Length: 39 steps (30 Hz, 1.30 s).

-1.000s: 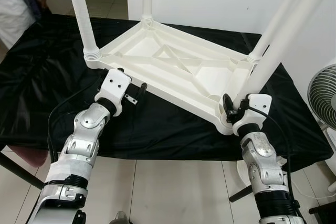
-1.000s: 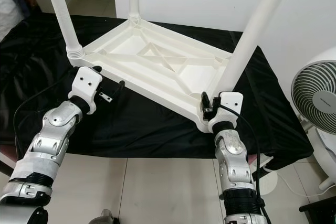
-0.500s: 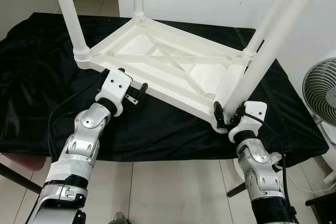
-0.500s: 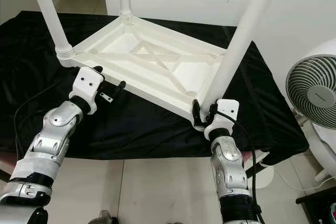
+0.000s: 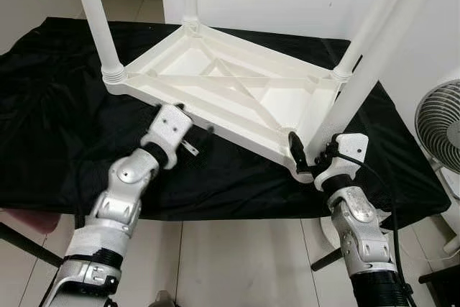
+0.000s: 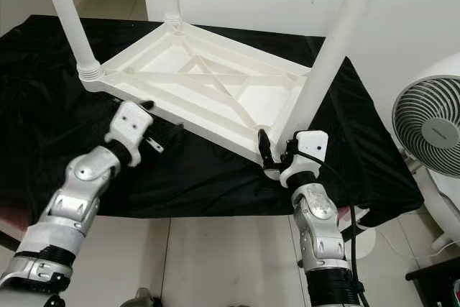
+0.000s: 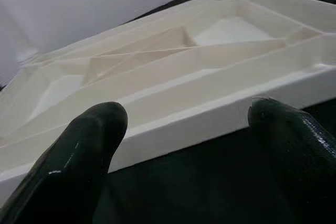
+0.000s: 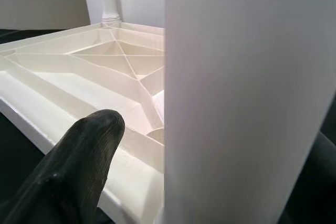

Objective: Building children table

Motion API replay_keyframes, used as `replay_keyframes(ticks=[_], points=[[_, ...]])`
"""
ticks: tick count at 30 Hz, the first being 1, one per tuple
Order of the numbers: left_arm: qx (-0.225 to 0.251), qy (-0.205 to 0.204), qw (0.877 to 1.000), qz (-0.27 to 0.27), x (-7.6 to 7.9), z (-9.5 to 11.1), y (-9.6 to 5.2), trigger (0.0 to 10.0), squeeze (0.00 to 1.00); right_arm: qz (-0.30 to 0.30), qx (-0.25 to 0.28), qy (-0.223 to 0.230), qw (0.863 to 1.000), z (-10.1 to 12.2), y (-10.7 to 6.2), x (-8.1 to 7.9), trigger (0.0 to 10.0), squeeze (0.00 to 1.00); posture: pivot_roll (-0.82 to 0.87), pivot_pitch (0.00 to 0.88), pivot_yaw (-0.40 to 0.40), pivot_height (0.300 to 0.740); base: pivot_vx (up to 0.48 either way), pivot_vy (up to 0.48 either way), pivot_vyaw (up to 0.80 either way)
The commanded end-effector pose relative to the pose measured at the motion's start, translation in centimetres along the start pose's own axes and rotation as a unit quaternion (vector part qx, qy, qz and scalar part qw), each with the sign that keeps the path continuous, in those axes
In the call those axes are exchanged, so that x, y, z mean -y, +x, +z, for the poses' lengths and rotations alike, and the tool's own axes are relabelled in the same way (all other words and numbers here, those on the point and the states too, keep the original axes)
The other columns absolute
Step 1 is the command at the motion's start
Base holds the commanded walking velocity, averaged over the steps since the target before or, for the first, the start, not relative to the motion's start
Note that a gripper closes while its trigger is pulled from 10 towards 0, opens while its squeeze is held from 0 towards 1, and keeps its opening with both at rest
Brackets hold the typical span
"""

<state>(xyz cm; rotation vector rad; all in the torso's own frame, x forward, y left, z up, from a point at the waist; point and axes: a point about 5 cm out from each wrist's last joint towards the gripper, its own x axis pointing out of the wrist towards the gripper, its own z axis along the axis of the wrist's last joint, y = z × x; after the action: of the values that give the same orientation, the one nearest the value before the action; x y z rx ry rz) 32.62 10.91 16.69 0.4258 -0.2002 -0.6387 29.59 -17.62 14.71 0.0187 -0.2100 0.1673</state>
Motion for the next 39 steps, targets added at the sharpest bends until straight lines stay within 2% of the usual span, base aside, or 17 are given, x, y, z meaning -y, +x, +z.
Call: replay_keyframes(ticks=[1, 12, 13, 14, 15, 17, 20, 21, 22, 23, 24, 35, 39], points=[[0.002, 0.004, 1.000, -0.029, 1.2, -0.1, 0.2, 10.0, 0.00, 0.000, -0.003, -0.002, 1.000, -0.2, -0.3, 0.2, 10.0, 0.00, 0.10, 0.051, -0.038, 0.740, 0.000, 0.000, 0.00], [0.000, -0.009, 0.997, -0.073, 2.3, -0.1, 1.2, 10.0, 0.00, 0.005, -0.002, 0.000, 1.000, -0.3, -0.4, 0.2, 10.0, 0.00, 0.10, 0.053, -0.020, 0.740, 0.000, 0.000, 0.00], [0.000, -0.013, 0.997, -0.081, 2.4, -0.1, 1.3, 10.0, 0.27, 0.005, -0.002, 0.000, 1.000, -0.3, -0.4, 0.1, 10.0, 0.00, 0.10, 0.054, -0.017, 0.740, 0.000, 0.000, 0.00], [0.000, -0.013, 0.997, -0.081, 2.4, -0.1, 1.3, 10.0, 0.27, 0.005, -0.002, 0.000, 1.000, -0.3, -0.4, 0.1, 10.0, 0.00, 0.10, 0.054, -0.017, 0.740, 0.000, 0.000, 0.00], [0.006, -0.034, 0.994, -0.100, 2.6, 0.0, 1.4, 10.0, 1.00, 0.005, -0.001, 0.001, 1.000, -0.3, -0.5, 0.1, 10.0, 0.00, 0.10, 0.056, -0.013, 0.740, 0.000, 0.000, 0.00], [0.008, -0.040, 0.993, -0.106, 2.7, 0.1, 1.4, 10.0, 1.00, 0.005, 0.000, 0.001, 1.000, -0.3, -0.5, 0.0, 10.0, 0.00, 0.10, 0.056, -0.013, 0.740, 0.000, 0.000, 0.00], [0.005, -0.021, 0.994, -0.110, 2.9, 0.0, 1.4, 10.0, 1.00, 0.005, 0.000, 0.001, 1.000, -0.3, -0.5, 0.0, 10.0, 0.00, 0.09, 0.061, -0.008, 0.740, 0.000, 0.000, 0.00], [0.003, -0.012, 0.993, -0.115, 3.0, -0.1, 1.4, 10.0, 0.75, 0.006, 0.000, 0.001, 1.000, -0.3, -0.6, 0.0, 10.0, 0.00, 0.09, 0.063, -0.006, 0.740, 0.000, 0.000, 0.00], [0.003, -0.012, 0.993, -0.115, 3.0, -0.1, 1.4, 10.0, 0.75, 0.006, 0.000, 0.001, 1.000, -0.3, -0.6, 0.0, 10.0, 0.00, 0.09, 0.063, -0.006, 0.740, 0.000, 0.000, 0.00], [0.001, -0.006, 0.993, -0.117, 3.1, -0.1, 1.4, 10.0, 0.18, 0.006, 0.000, 0.001, 1.000, -0.3, -0.6, 0.0, 10.0, 0.00, 0.09, 0.064, -0.005, 0.740, 0.000, 0.000, 0.00], [0.000, -0.004, 0.993, -0.121, 3.2, -0.2, 1.5, 10.0, 0.00, 0.008, 0.000, 0.000, 1.000, -0.3, -0.7, 0.0, 10.0, 0.00, 0.10, 0.065, -0.004, 0.740, 0.000, 0.000, 0.00], [-0.003, 0.007, 0.992, -0.128, 3.4, -0.3, 1.9, 10.0, 0.00, 0.009, -0.009, -0.004, 1.000, -0.7, -1.1, 0.0, 10.0, 0.00, 0.10, 0.070, -0.002, 0.740, 0.000, 0.000, 0.00], [-0.005, 0.019, 0.991, -0.131, 3.4, -0.2, 3.0, 10.0, 0.00, -0.009, -0.006, -0.004, 1.000, -0.9, -1.9, 0.3, 10.0, 0.00, 0.10, 0.067, -0.003, 0.740, 0.000, 0.000, 0.00]])
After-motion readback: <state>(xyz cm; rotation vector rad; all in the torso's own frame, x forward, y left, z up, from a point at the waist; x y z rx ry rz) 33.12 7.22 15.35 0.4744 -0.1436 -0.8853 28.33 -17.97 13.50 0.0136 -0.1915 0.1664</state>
